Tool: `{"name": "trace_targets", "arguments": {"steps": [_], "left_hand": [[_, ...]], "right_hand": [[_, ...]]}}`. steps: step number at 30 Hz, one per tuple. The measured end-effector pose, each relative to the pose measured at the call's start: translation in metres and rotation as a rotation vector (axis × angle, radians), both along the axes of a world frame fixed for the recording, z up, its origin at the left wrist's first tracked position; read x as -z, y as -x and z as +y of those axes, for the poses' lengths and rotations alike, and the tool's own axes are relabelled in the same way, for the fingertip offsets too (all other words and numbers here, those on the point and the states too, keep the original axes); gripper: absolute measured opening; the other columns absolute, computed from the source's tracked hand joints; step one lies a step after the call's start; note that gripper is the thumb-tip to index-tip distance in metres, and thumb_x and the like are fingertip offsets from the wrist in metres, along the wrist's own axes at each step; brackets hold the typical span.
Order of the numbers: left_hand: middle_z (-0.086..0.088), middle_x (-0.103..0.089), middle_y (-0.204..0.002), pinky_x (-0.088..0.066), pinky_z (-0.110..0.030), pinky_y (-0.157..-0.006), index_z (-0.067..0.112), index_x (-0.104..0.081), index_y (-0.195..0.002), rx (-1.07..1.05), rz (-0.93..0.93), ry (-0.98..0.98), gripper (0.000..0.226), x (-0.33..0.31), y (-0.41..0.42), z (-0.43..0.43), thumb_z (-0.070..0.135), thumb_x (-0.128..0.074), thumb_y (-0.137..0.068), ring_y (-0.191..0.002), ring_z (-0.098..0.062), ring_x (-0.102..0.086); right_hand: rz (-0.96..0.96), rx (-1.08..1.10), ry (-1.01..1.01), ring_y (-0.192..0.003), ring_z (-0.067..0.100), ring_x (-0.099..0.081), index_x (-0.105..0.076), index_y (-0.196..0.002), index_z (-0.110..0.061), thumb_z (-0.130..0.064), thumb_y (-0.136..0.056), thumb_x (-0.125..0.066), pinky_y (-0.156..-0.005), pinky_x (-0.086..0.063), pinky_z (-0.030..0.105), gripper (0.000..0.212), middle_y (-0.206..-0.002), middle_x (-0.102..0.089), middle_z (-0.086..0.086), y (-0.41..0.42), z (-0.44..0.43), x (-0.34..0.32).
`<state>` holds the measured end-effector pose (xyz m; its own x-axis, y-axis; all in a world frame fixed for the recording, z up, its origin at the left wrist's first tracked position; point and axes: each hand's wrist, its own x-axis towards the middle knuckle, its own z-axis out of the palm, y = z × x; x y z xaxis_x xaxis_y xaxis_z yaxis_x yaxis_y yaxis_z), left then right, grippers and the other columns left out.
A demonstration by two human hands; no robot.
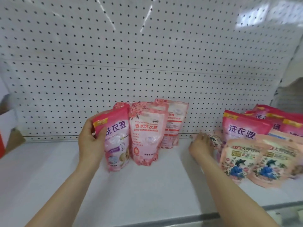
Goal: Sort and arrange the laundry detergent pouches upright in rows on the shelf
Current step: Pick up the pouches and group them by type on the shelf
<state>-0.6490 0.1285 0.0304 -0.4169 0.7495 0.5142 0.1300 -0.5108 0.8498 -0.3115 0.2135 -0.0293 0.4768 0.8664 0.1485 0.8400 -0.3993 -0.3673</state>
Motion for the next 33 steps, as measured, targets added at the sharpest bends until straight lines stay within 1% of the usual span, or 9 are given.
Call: {"name": "trace_targets", "arguments": {"steps": [3, 6, 12, 16, 19, 21, 23, 27, 33], "left_hand": [[0.014, -0.062, -0.119, -0.051, -0.030, -0.092, 0.037, -0.053, -0.122, -0.025, 0.122, -0.029, 0.051, -0.003, 0.004, -0.008, -0.002, -0.057, -0.089, -0.107, -0.006, -0.061], [0.010, -0.055, -0.131, -0.049, -0.044, -0.098, 0.035, -0.044, -0.134, -0.092, 0.242, -0.026, 0.058, -0.001, 0.009, -0.012, 0.001, -0.057, -0.088, -0.116, -0.013, -0.057], [0.012, -0.054, -0.123, -0.047, -0.018, -0.088, 0.028, -0.033, -0.140, -0.083, 0.229, -0.004, 0.066, 0.009, 0.005, -0.020, 0.000, -0.058, -0.087, -0.102, -0.002, -0.057], [0.004, -0.058, -0.114, -0.046, -0.032, -0.086, 0.017, -0.038, -0.134, -0.082, 0.234, 0.147, 0.051, 0.024, 0.001, -0.015, 0.005, -0.059, -0.089, -0.096, -0.013, -0.057], [0.001, -0.056, -0.110, -0.045, -0.032, -0.083, 0.011, -0.043, -0.129, -0.082, 0.265, 0.168, 0.039, 0.030, 0.000, -0.014, 0.005, -0.053, -0.092, -0.095, -0.017, -0.054], [-0.001, -0.057, -0.105, -0.040, -0.027, -0.078, 0.009, -0.048, -0.124, -0.074, 0.259, 0.163, 0.032, 0.025, 0.001, -0.013, 0.003, -0.051, -0.093, -0.092, -0.018, -0.054], [-0.001, -0.059, -0.102, -0.037, -0.023, -0.072, 0.009, -0.052, -0.121, -0.048, 0.250, 0.163, 0.030, 0.020, 0.003, -0.011, 0.001, -0.052, -0.092, -0.090, -0.018, -0.054], [-0.002, -0.061, -0.102, -0.041, -0.018, -0.067, 0.011, -0.052, -0.119, 0.029, 0.220, 0.180, 0.029, 0.017, 0.013, -0.007, 0.000, -0.051, -0.092, -0.091, -0.017, -0.056], [0.001, -0.062, -0.105, -0.048, -0.028, -0.075, 0.016, -0.045, -0.122, 0.017, 0.258, 0.161, 0.039, 0.024, 0.024, -0.009, 0.003, -0.059, -0.088, -0.091, -0.015, -0.060]], "right_hand": [[-0.053, -0.016, 0.082, -0.135, 0.034, -0.041, -0.035, -0.144, -0.004, -0.028, -0.098, -0.039, -0.110, -0.036, 0.045, 0.052, -0.149, -0.040, 0.018, -0.004, 0.009, 0.007], [-0.133, -0.092, 0.072, -0.123, 0.034, -0.052, -0.049, -0.134, -0.006, -0.027, -0.099, -0.038, -0.098, -0.044, 0.042, 0.042, -0.137, -0.050, 0.016, 0.012, 0.002, 0.006], [-0.154, -0.369, -0.018, -0.105, 0.033, -0.059, -0.065, -0.108, -0.010, -0.030, -0.099, -0.045, -0.083, -0.045, 0.036, 0.030, -0.114, -0.061, 0.014, 0.052, -0.063, 0.009], [0.032, -0.536, 0.004, -0.071, 0.024, -0.056, -0.047, -0.059, -0.019, -0.023, -0.092, -0.051, -0.063, -0.040, 0.033, 0.034, -0.067, -0.055, 0.001, 0.068, -0.107, -0.007], [0.006, -0.473, -0.072, -0.084, 0.023, -0.059, -0.071, -0.085, -0.026, -0.026, -0.092, -0.055, -0.072, -0.047, 0.032, 0.017, -0.084, -0.065, -0.001, 0.067, -0.115, -0.015], [-0.036, -0.352, -0.088, -0.109, 0.028, -0.058, -0.059, -0.129, -0.023, -0.033, -0.093, -0.058, -0.087, -0.049, 0.036, 0.038, -0.120, -0.063, 0.006, 0.057, -0.104, -0.016], [-0.026, -0.265, 0.055, -0.125, 0.033, -0.050, -0.040, -0.145, -0.018, -0.047, -0.090, -0.059, -0.098, -0.045, 0.041, 0.065, -0.137, -0.053, 0.012, 0.044, -0.091, -0.014], [0.084, -0.186, 0.243, -0.127, 0.032, -0.051, -0.039, -0.145, -0.011, -0.066, -0.082, -0.062, -0.101, -0.045, 0.042, 0.087, -0.142, -0.049, 0.013, 0.033, -0.072, -0.012], [0.454, -0.202, 0.011, -0.080, 0.022, -0.065, -0.070, -0.105, -0.011, -0.025, -0.083, -0.076, -0.066, -0.053, 0.032, 0.027, -0.092, -0.070, 0.005, 0.037, -0.070, -0.035]]}}
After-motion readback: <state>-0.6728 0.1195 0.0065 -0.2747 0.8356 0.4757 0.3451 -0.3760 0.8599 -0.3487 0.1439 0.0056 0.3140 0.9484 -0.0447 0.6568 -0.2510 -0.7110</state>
